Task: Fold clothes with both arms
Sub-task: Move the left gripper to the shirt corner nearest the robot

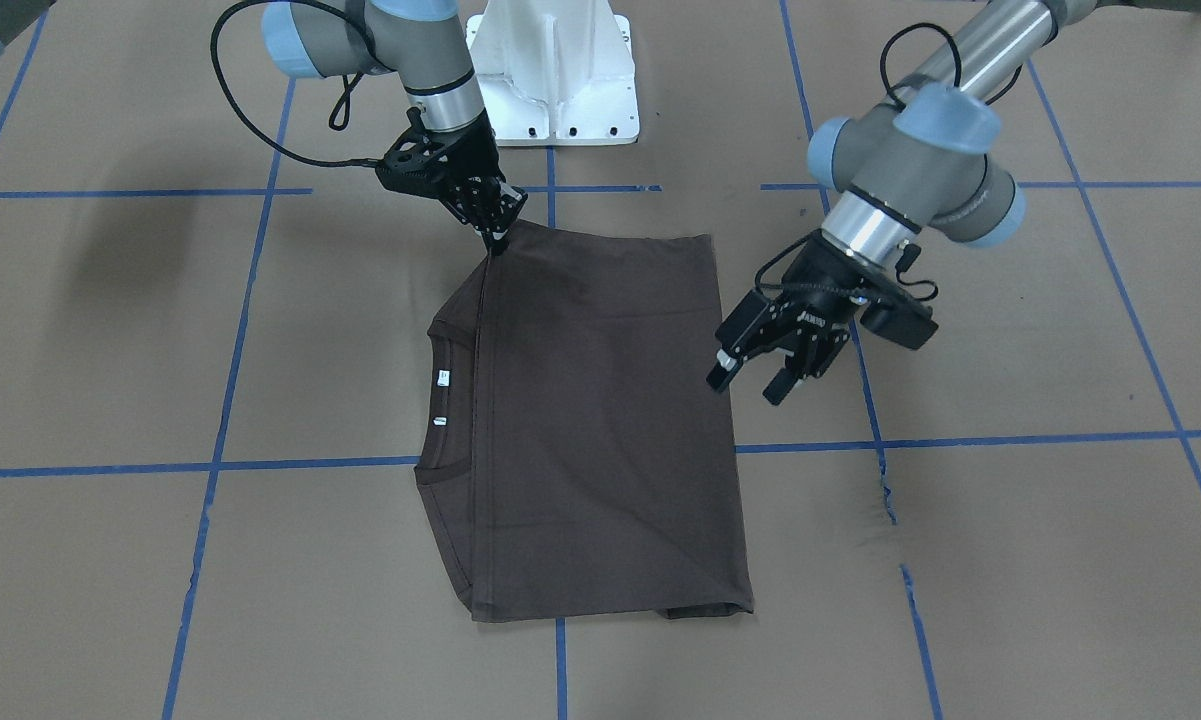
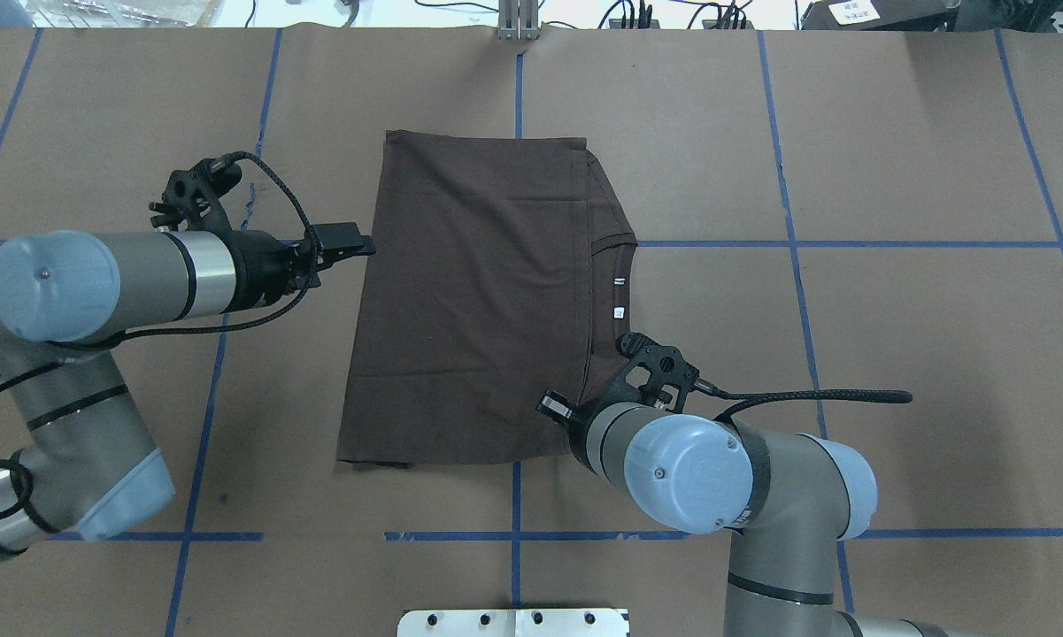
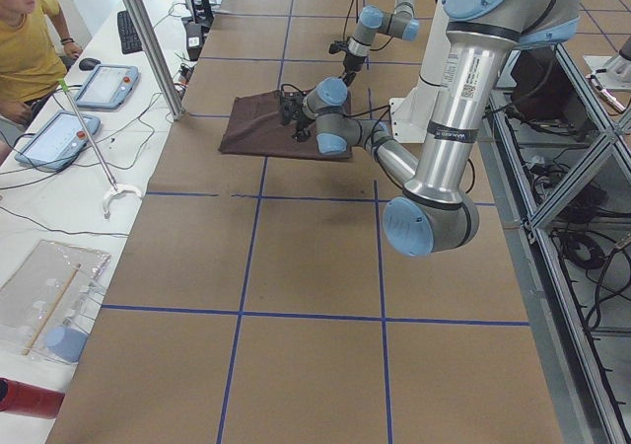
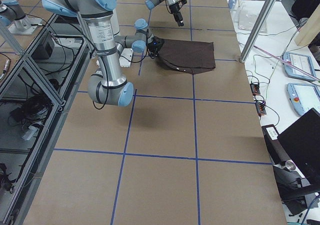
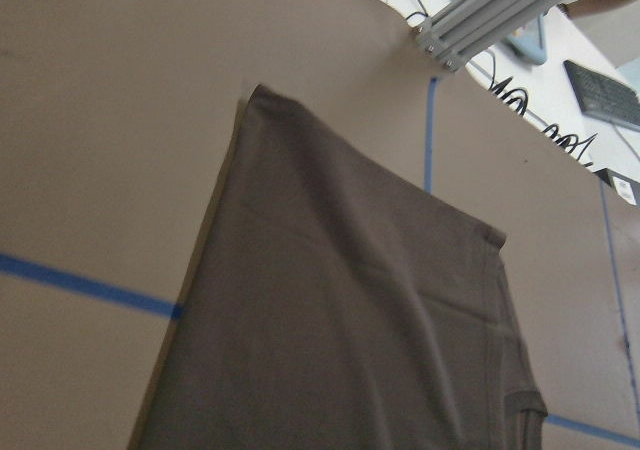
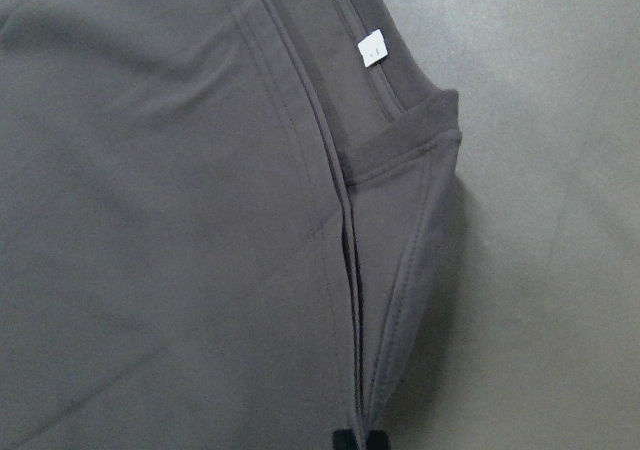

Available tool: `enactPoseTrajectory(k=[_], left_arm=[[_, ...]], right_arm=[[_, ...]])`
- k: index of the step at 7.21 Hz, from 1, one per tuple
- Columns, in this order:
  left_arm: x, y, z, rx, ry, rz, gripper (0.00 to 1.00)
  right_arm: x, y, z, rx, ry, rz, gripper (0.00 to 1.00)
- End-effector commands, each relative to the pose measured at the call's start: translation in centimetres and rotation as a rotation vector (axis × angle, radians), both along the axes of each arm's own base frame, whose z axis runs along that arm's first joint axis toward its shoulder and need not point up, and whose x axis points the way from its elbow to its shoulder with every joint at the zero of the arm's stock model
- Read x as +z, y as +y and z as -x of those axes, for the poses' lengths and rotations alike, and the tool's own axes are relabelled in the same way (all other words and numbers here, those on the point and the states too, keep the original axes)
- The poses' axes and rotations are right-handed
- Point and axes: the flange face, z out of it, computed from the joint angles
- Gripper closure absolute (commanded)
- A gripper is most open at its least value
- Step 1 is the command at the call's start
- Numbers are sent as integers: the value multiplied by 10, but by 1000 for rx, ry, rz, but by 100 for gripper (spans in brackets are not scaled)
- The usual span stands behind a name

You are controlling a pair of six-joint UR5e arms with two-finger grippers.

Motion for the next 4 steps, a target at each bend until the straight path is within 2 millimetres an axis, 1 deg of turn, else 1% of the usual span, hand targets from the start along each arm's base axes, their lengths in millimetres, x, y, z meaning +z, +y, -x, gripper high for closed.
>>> enactPoseTrajectory(k=[1,2,3,4], left_arm=[[26,78,-32,29,-36,139,1],[32,99,-50,39,-39,174,1],[42,109,-63,28,-63,166,1],[45,111,-67,32,-70,167,2]], right_arm=[[2,5,2,-12,4,-6,100],[1,4,2,-10,3,-6,100],[1,4,2,-10,3,-6,100],[1,4,2,-10,3,-6,100]])
